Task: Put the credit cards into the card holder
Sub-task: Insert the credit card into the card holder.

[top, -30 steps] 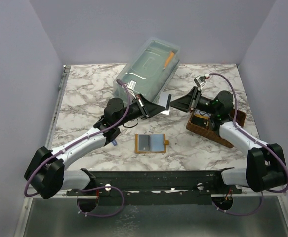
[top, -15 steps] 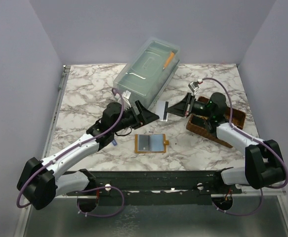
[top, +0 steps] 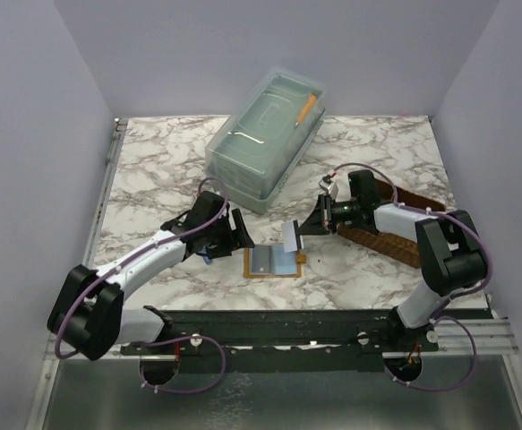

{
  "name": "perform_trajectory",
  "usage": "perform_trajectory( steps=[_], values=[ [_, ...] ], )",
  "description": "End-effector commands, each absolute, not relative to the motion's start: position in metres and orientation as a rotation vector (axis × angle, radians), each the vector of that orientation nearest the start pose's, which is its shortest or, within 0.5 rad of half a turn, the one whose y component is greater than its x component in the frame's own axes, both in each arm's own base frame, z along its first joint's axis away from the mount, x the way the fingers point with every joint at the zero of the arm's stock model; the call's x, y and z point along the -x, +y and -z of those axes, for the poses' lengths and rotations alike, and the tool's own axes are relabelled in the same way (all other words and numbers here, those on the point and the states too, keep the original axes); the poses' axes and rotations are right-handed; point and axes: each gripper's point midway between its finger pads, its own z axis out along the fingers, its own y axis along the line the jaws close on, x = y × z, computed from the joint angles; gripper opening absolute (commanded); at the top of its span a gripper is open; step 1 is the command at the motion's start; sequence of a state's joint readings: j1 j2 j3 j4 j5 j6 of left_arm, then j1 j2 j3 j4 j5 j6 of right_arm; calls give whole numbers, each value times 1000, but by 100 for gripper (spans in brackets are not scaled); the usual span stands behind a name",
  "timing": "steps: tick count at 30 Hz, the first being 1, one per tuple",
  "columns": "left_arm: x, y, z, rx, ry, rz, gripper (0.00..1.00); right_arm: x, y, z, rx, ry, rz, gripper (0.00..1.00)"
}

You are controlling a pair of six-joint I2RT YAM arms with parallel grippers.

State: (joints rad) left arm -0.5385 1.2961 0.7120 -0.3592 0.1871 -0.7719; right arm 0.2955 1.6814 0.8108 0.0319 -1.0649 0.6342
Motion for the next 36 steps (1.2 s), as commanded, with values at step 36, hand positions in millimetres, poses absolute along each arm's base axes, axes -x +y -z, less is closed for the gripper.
perform_trajectory(
  steps=[36],
  values=[
    [-212, -210, -5, 110, 2726, 481, 46, -230, 290, -20, 143, 2740, -1546, 0]
  ],
)
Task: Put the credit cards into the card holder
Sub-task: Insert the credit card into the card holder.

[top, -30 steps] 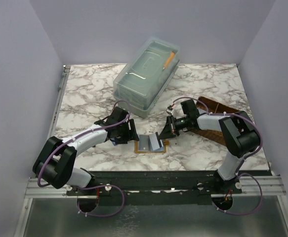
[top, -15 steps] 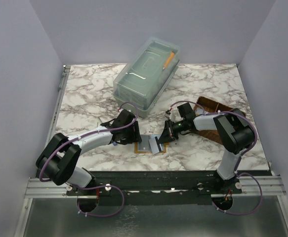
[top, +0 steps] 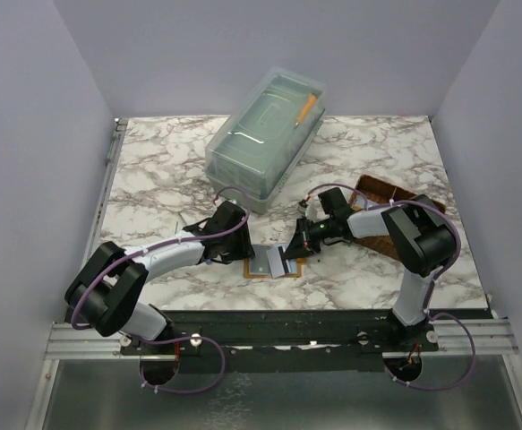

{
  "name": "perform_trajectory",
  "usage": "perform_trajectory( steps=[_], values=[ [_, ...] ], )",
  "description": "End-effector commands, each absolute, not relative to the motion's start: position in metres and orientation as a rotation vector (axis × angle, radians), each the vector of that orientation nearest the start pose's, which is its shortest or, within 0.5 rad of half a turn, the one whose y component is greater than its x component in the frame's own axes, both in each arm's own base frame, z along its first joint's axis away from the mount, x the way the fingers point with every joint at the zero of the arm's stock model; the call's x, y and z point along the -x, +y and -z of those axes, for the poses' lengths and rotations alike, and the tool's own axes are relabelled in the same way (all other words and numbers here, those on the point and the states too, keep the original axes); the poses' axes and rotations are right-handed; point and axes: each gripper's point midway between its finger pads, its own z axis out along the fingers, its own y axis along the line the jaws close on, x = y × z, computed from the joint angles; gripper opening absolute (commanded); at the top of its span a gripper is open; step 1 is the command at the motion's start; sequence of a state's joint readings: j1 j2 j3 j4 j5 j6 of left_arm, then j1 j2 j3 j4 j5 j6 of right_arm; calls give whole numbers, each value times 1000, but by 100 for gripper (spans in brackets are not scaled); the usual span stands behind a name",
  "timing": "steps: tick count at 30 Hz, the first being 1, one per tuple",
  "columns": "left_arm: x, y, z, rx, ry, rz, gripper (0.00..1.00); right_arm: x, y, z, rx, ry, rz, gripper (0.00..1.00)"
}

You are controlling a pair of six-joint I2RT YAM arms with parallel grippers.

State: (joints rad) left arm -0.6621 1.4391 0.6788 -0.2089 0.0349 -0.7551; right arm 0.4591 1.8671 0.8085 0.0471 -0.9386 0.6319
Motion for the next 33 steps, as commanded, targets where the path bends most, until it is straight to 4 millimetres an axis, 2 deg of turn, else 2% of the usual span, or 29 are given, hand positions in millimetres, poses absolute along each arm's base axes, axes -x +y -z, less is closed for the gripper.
perform_trajectory(
  steps=[1, 17, 21, 25, 27, 28, 30, 33],
  values=[
    [-212, -210, -5, 109, 2727, 481, 46, -231, 291, -19, 141, 2738, -1545, 0],
    [-208, -212, -4, 100, 2733, 504, 42, -252, 299, -17, 150, 2563, -1468, 0],
    [-205, -214, -5, 113, 2736, 524, 41, -245, 305, -20, 99, 2545, -1490, 0],
    [-205, -217, -10, 145, 2723, 559, 41, -226, 318, -26, 53, 2541, -1540, 0],
    [-206, -218, -13, 162, 2712, 567, 41, -221, 316, -24, 29, 2566, -1500, 0],
    [-206, -218, -15, 171, 2708, 574, 41, -220, 313, -24, 24, 2569, -1477, 2],
    [-206, -219, -18, 185, 2703, 590, 43, -219, 307, -22, 28, 2594, -1414, 18],
    [-204, -218, -20, 195, 2694, 604, 45, -217, 299, -21, 50, 2649, -1322, 30]
  ],
)
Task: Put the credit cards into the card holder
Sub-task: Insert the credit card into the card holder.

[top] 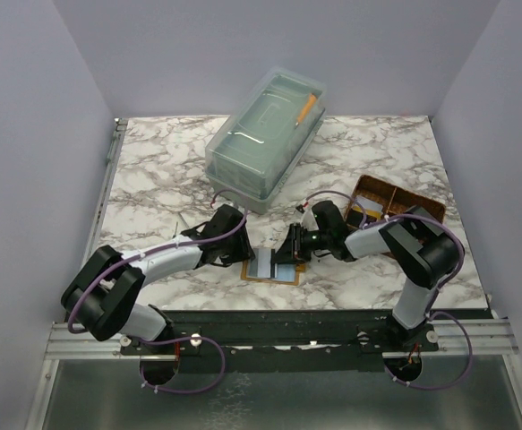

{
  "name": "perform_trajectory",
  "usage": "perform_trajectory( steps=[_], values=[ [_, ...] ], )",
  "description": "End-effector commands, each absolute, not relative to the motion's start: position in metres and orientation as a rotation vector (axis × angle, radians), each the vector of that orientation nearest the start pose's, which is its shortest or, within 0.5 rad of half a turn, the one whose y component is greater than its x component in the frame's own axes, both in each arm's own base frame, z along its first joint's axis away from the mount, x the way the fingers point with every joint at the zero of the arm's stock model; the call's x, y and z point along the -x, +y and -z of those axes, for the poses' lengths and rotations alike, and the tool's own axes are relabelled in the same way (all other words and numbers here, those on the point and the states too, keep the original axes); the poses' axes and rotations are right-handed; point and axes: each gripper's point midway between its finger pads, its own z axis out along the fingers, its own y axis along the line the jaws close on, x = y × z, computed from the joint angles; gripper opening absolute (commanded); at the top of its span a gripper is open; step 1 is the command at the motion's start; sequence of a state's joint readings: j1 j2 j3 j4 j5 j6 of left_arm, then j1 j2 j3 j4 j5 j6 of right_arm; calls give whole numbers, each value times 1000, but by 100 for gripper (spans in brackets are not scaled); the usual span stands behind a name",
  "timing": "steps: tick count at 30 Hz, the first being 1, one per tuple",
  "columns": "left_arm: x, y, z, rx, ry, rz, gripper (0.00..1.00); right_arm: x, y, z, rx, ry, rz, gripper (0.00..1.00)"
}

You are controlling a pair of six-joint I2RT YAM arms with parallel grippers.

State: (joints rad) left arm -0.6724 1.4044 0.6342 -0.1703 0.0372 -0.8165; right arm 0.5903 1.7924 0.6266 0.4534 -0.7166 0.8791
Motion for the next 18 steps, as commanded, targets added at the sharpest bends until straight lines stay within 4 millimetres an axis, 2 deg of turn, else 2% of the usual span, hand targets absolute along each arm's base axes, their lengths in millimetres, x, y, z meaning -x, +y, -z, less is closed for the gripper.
perform_trajectory(
  steps=[1, 4, 8, 13, 18],
  values=[
    [-203, -217, -22, 201, 2690, 606, 46, -216, 296, -22, 52, 2662, -1293, 34],
    [-201, -216, -26, 217, 2680, 617, 47, -211, 286, -20, 66, 2727, -1209, 38],
    [-198, -211, -30, 243, 2668, 619, 47, -203, 283, -24, 102, 2726, -1212, 39],
    [-193, -203, -24, 277, 2671, 590, 42, -201, 294, -23, 136, 2722, -1255, 38],
    [-188, -208, -16, 272, 2702, 618, 29, -197, 317, -24, 208, 2701, -1343, 37]
  ],
)
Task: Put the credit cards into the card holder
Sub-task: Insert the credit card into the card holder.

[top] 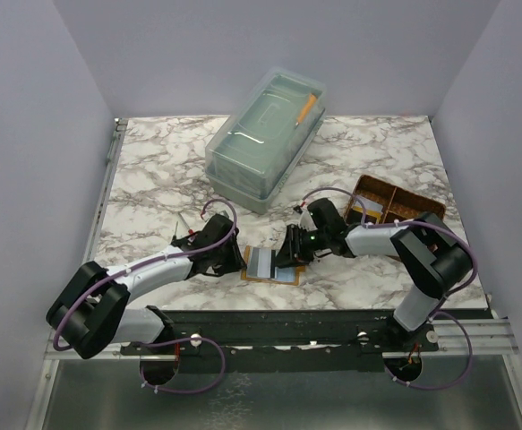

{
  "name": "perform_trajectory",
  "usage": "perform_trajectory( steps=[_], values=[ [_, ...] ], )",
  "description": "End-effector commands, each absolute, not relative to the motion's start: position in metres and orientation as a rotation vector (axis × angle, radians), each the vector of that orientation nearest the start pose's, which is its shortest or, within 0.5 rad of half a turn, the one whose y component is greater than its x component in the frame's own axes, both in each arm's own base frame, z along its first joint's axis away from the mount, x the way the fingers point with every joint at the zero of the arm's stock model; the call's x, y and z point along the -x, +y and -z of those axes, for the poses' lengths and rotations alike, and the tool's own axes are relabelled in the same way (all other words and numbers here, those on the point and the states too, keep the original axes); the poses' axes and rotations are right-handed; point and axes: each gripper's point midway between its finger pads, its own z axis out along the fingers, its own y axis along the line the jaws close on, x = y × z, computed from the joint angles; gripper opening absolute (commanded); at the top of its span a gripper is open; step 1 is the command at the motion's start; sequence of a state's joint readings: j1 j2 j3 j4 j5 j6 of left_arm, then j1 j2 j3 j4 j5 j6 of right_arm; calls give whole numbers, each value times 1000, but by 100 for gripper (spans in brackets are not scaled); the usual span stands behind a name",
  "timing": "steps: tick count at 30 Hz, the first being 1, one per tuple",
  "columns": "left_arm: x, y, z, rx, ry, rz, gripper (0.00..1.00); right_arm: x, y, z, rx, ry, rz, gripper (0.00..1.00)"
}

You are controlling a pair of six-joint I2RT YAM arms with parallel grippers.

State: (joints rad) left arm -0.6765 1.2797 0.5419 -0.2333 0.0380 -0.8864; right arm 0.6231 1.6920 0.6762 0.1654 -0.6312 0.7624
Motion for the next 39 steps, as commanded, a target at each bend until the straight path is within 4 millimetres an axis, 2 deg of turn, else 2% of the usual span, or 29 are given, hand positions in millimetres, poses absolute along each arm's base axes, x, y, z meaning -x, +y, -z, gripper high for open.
perform_trajectory(
  steps=[1, 6, 8, 11, 14, 16, 17, 21, 24, 26, 29, 31, 33, 37, 39],
  values=[
    [-188, -209, -15, 271, 2703, 627, 26, -197, 324, -27, 227, 2690, -1362, 36],
    [-187, -220, -15, 253, 2708, 671, 19, -205, 353, -46, 293, 2631, -1429, 29],
    [-187, -225, -18, 242, 2702, 685, 19, -207, 356, -47, 284, 2625, -1440, 25],
    [-189, -226, -22, 239, 2684, 689, 18, -203, 350, -41, 268, 2648, -1413, 24],
    [-190, -219, -25, 246, 2664, 661, 19, -199, 337, -36, 276, 2681, -1313, 31],
    [-190, -212, -28, 244, 2660, 618, 22, -196, 328, -40, 303, 2685, -1259, 37],
    [-191, -209, -30, 238, 2657, 600, 23, -194, 323, -45, 317, 2687, -1232, 39],
    [-193, -198, -47, 222, 2611, 572, 34, -197, 302, -73, 356, 2639, -1081, 58],
    [-196, -193, -64, 237, 2553, 587, 50, -216, 279, -99, 358, 2602, -882, 68],
    [-195, -192, -74, 236, 2524, 607, 61, -236, 256, -114, 331, 2579, -704, 74],
    [-198, -195, -95, 149, 2465, 652, 71, -274, 203, -134, 145, 2547, -517, 79],
    [-204, -194, -109, 108, 2430, 631, 77, -302, 154, -142, -55, 2510, -417, 83],
    [-214, -190, -126, 72, 2406, 567, 80, -321, 118, -149, -113, 2451, -338, 85],
    [-240, -194, -163, -12, 2355, 470, 81, -347, 85, -153, 100, 2350, -170, 89],
    [-254, -195, -183, -21, 2350, 408, 81, -351, 87, -148, 350, 2332, -151, 89]
  ],
)
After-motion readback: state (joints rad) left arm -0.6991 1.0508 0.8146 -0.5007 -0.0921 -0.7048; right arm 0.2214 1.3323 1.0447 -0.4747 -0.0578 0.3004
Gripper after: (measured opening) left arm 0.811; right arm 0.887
